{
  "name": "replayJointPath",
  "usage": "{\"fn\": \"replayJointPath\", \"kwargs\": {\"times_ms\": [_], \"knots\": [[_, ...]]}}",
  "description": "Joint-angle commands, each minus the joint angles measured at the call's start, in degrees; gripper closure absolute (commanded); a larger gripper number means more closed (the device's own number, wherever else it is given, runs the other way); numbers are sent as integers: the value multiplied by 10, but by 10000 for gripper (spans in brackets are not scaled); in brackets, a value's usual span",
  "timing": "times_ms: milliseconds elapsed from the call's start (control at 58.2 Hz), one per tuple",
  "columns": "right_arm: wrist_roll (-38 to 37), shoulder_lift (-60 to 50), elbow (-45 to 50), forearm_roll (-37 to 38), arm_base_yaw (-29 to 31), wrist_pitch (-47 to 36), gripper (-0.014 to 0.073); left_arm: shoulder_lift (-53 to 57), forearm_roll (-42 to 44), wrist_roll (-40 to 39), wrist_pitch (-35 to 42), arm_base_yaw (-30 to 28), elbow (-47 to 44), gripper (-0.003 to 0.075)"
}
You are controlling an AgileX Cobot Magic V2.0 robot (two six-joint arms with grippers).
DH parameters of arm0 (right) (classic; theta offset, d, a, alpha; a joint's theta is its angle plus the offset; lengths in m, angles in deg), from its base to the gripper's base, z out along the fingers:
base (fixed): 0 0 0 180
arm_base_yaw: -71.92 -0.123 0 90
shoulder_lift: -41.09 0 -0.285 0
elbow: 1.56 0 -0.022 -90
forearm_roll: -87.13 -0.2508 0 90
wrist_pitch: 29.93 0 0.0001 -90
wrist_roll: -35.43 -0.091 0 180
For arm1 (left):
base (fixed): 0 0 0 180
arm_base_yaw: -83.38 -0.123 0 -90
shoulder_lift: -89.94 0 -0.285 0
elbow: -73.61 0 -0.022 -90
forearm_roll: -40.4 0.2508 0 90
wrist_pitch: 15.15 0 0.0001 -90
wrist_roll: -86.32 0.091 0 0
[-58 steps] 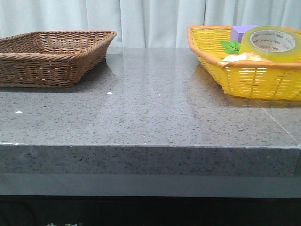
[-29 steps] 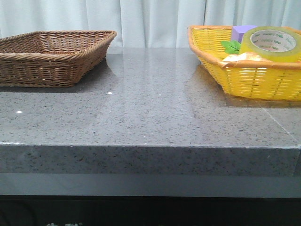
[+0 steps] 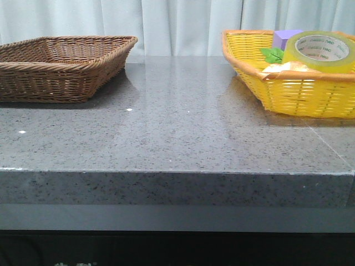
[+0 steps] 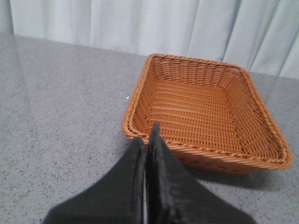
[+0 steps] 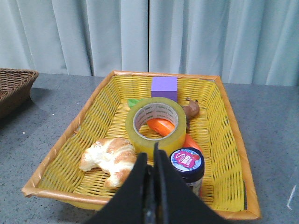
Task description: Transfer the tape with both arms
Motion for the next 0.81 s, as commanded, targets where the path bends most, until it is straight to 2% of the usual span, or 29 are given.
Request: {"fn": "replayJointPath", "kwargs": {"times_ms": [0, 86, 189, 258, 292, 378, 635, 790], "knots": [[6, 9, -20, 4, 2, -43, 612, -7, -2, -2, 42, 4, 23, 662], [6, 9, -20, 4, 2, -43, 474, -7, -2, -2, 42, 4, 23, 504], [6, 9, -20, 4, 2, -44, 232, -7, -2, -2, 42, 4, 23, 242], [6, 9, -20, 4, 2, -44, 98, -7, -2, -2, 42, 4, 23, 137], [6, 9, -20, 4, 2, -44, 50, -7, -2, -2, 42, 4, 23, 111], [6, 9, -20, 4, 2, -43, -3, -7, -2, -2, 42, 4, 23, 104], [6, 21, -27, 3, 2, -55, 1, -8, -2, -2, 42, 4, 23, 104], [6, 132, -98, 0, 2, -31, 1, -8, -2, -2, 42, 4, 23, 104]]}}
